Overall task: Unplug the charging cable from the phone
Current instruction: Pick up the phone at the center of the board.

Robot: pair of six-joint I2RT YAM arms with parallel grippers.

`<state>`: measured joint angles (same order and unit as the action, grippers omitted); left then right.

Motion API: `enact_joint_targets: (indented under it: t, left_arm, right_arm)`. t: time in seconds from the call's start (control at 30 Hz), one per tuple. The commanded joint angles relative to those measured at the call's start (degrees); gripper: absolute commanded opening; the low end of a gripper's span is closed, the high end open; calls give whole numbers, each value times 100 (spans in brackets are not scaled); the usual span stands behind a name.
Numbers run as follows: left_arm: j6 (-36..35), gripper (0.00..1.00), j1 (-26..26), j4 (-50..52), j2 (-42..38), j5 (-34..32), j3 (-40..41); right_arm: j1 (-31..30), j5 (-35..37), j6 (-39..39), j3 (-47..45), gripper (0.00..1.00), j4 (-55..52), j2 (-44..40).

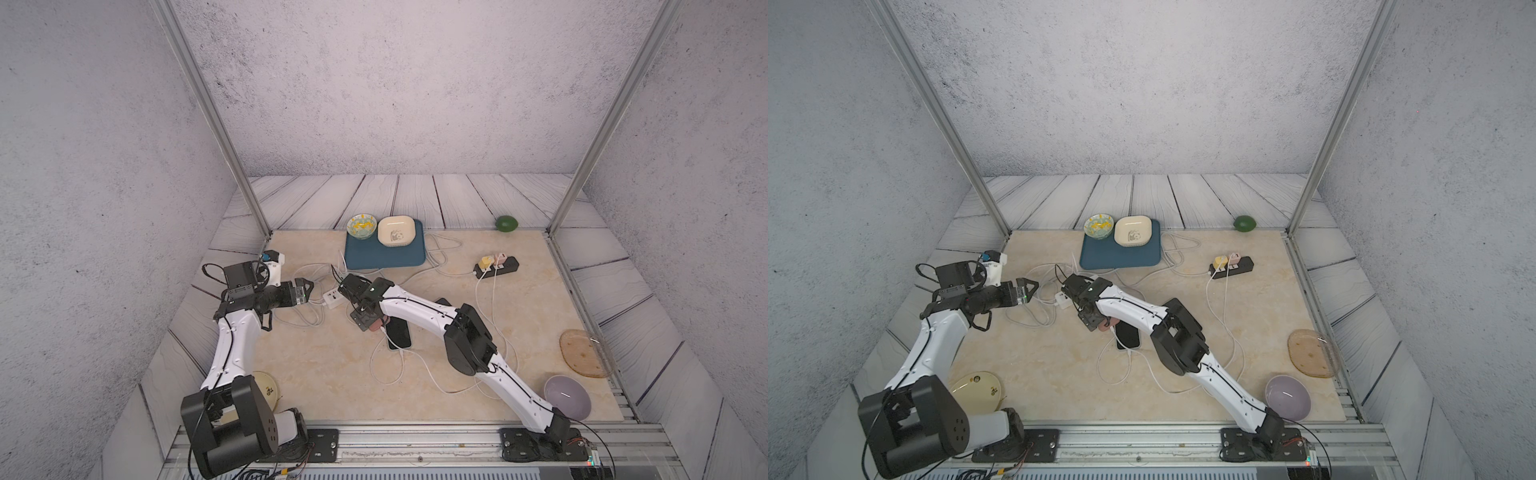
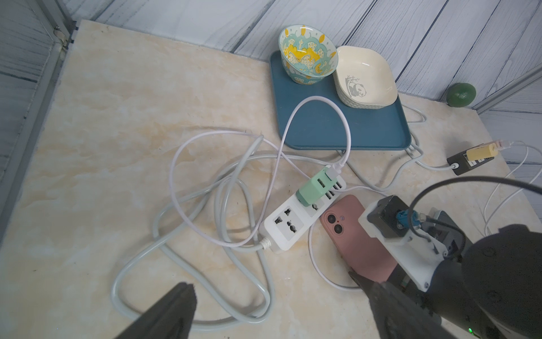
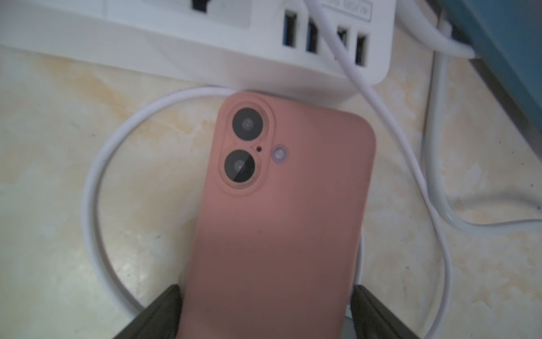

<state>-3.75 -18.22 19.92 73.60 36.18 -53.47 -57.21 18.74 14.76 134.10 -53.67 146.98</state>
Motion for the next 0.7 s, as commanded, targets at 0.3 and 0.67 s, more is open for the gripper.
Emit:
enact_joint_targets:
  t: [0.3, 0.67]
  left_arm:
    - [6, 100, -33, 16, 22, -33, 30]
    - [6, 100, -33, 34, -4, -24, 22]
  right_arm:
    - [-36, 222, 83, 4, 70, -50, 95]
    - [-40, 308, 41, -188, 48, 164, -564]
